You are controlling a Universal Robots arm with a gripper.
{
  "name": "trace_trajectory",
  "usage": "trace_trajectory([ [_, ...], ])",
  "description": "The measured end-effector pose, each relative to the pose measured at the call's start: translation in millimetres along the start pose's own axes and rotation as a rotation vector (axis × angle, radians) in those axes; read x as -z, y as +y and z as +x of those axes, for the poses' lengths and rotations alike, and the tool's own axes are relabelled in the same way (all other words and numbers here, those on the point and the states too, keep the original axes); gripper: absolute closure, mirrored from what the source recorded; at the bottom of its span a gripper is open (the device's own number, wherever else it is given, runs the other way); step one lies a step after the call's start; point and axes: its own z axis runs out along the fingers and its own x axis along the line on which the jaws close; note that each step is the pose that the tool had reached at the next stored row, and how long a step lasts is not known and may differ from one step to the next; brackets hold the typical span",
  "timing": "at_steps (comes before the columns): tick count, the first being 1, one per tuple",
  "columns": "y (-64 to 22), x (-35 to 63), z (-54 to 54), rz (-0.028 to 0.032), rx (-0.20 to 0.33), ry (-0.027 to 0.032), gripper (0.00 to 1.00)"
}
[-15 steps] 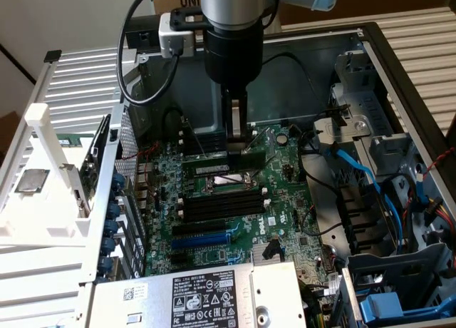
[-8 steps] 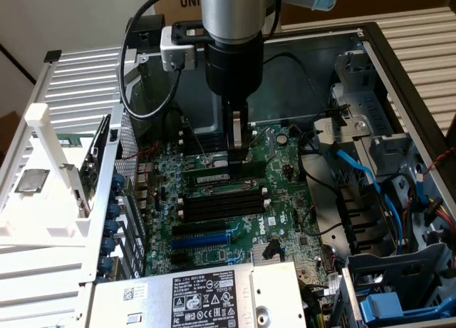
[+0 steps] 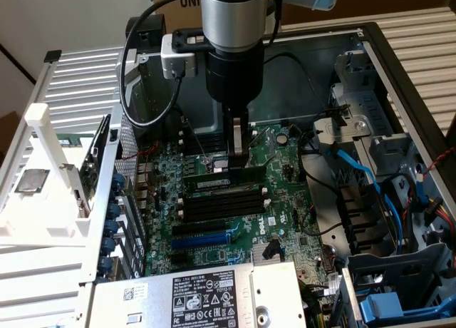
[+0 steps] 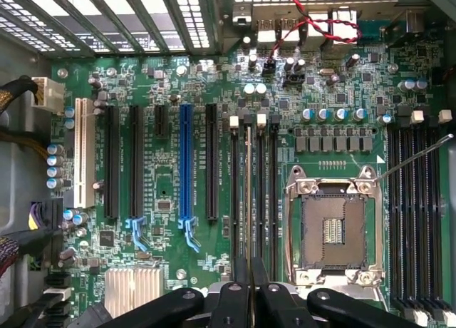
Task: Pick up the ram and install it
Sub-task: 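Pick up the ram and move it above insertion slot, then insert the ram into the slot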
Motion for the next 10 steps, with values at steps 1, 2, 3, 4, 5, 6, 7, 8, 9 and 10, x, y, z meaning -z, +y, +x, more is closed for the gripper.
trace_trajectory([
  [1,0.0,0.0,0.0,0.0000,0.000,0.0000,0.88],
  [2,0.0,-0.1,0.0,0.0001,0.000,-0.0002,0.88],
  [3,0.0,-0.1,0.0,0.0001,0.000,-0.0001,0.88],
  [4,0.0,-0.1,0.0,0.0001,0.000,-0.0001,0.88],
  [5,0.0,-0.1,0.0,0.0001,0.000,-0.0002,0.88],
  [6,0.0,-0.1,0.0,0.0001,0.000,-0.0002,0.88],
  [7,0.0,-0.1,0.0,0.0001,0.000,-0.0001,0.88],
  [8,0.0,-0.1,0.0,0.0001,0.000,-0.0002,0.88],
  [9,0.0,-0.1,0.0,0.0001,0.000,-0.0002,0.88],
  [10,0.0,0.0,0.0,0.0001,0.000,-0.0001,0.88],
])
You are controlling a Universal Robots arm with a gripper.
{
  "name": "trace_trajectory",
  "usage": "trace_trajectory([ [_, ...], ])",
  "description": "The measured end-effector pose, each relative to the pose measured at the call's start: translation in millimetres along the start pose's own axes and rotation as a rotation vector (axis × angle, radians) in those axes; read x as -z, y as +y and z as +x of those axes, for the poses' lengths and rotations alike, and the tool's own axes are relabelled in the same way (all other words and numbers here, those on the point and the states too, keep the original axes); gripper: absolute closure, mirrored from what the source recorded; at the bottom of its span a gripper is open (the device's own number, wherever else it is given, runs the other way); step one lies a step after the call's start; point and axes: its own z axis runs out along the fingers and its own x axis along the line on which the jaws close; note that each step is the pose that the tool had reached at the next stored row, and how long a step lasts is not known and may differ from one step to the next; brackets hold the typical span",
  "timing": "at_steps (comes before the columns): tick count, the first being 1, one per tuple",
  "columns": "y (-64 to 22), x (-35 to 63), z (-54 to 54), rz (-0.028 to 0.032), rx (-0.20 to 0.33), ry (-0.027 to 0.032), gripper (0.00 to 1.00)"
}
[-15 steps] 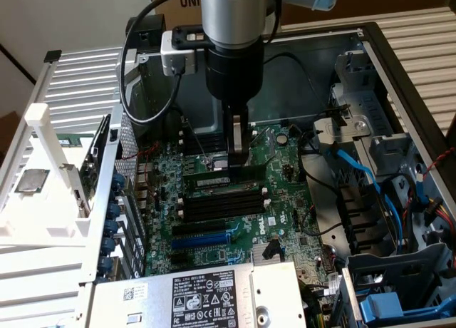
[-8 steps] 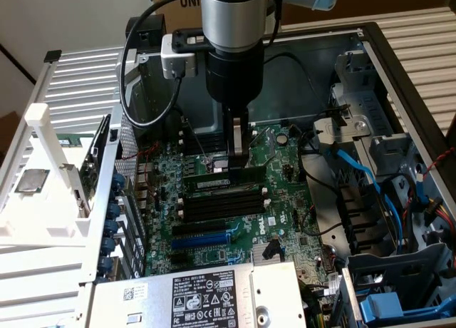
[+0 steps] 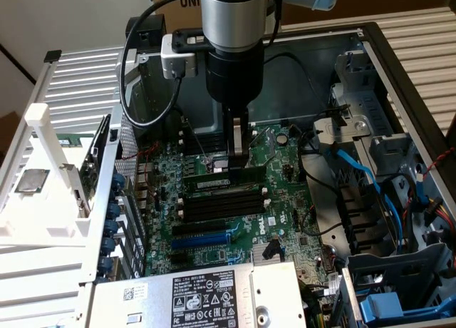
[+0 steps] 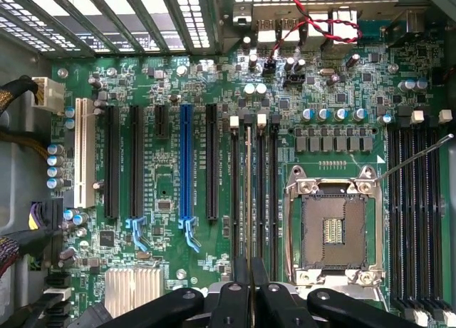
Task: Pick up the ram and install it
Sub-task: 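Insert the ram into the slot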
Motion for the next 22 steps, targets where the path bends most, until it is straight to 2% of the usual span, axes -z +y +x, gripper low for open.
trace_trajectory([
  [5,0.0,-0.1,0.0,0.0006,0.000,-0.0001,0.88],
  [18,2.6,-1.4,9.1,0.0001,-0.004,-0.0008,0.88],
  [22,2.4,-4.1,9.1,-0.0044,-0.007,-0.0007,0.88],
])
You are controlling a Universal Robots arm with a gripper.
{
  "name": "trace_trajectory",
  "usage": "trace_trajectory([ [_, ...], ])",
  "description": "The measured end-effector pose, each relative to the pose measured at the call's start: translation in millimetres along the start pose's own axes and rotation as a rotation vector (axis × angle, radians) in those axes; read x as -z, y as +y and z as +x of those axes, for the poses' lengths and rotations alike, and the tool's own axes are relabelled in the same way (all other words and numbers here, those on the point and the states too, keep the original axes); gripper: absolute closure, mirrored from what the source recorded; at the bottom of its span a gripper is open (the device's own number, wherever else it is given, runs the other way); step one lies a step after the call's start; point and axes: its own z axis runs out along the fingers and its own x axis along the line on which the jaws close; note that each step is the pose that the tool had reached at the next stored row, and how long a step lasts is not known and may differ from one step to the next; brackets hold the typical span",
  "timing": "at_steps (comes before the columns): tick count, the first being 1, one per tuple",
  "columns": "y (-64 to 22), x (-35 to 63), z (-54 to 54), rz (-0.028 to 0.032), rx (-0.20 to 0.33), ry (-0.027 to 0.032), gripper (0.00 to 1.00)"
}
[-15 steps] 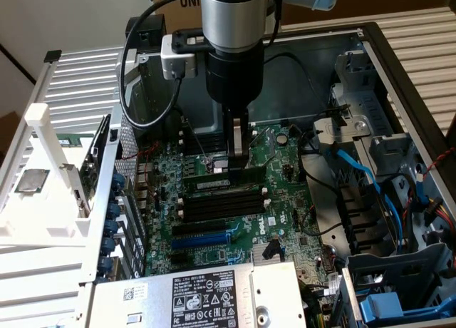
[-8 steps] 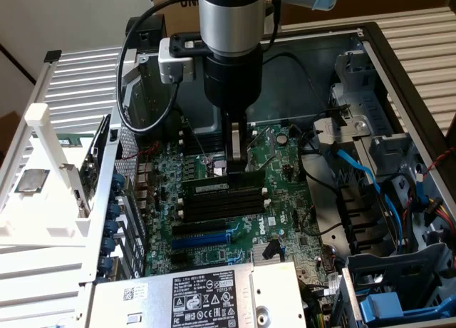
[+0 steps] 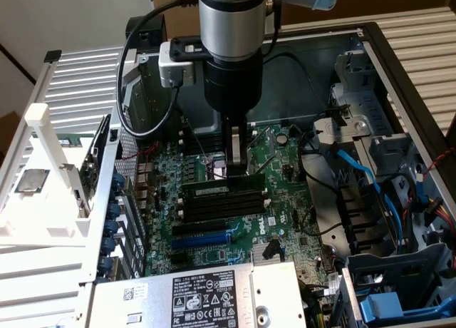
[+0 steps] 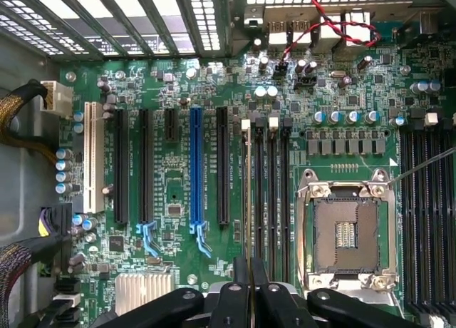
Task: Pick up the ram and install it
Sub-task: 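Insert the ram into the slot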
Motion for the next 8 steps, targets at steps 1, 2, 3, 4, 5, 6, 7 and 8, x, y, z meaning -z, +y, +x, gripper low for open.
trace_trajectory([
  [1,0.0,-0.7,0.0,-0.0025,-0.001,0.0000,0.88],
  [2,0.0,-1.4,0.0,-0.0052,-0.002,-0.0001,0.88],
  [3,-0.1,-2.1,0.0,-0.0085,-0.002,-0.0004,0.88],
  [4,-0.1,-2.6,0.1,-0.0121,-0.003,-0.0010,0.88],
  [5,0.0,-2.9,0.3,-0.0146,-0.004,-0.0023,0.88],
  [6,0.0,-2.9,0.4,-0.0153,-0.004,-0.0034,0.88],
  [7,0.0,-2.9,0.4,-0.0154,-0.004,-0.0035,0.88],
  [8,-0.2,-3.0,0.5,-0.0154,-0.004,-0.0050,0.88],
])
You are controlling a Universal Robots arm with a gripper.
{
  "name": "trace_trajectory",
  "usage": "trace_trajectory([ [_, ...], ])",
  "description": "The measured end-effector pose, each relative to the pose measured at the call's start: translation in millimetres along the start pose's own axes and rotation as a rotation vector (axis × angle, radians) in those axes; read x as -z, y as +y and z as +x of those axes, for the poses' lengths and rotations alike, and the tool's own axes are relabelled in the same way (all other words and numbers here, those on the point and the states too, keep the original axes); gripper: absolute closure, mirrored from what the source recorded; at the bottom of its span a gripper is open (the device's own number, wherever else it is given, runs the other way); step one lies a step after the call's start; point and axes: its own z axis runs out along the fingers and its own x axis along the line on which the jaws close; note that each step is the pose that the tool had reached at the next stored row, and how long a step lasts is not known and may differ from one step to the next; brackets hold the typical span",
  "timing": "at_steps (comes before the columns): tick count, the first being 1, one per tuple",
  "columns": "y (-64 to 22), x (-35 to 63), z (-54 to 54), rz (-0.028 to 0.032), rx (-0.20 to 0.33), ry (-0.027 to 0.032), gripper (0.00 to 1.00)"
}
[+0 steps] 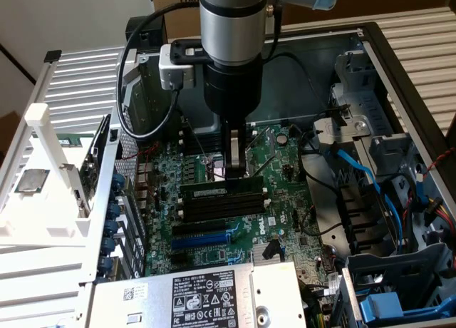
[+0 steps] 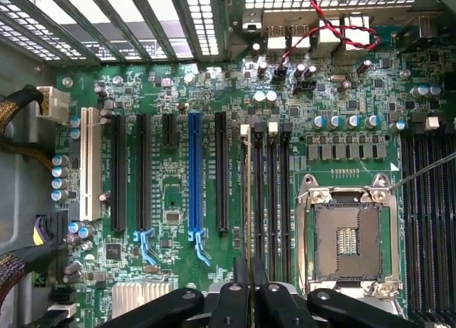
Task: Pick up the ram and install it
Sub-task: 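Insert the ram into the slot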
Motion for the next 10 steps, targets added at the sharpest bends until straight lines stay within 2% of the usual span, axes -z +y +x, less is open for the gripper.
trace_trajectory([
  [1,-0.2,0.0,0.0,-0.0001,0.000,-0.0016,0.88],
  [2,-0.6,-0.4,0.0,-0.0007,0.001,-0.0214,0.88],
  [6,-1.6,-0.8,4.2,-0.0015,0.002,-0.0335,0.88],
  [10,-2.6,-1.4,8.3,-0.0023,0.002,-0.0385,0.88],
])
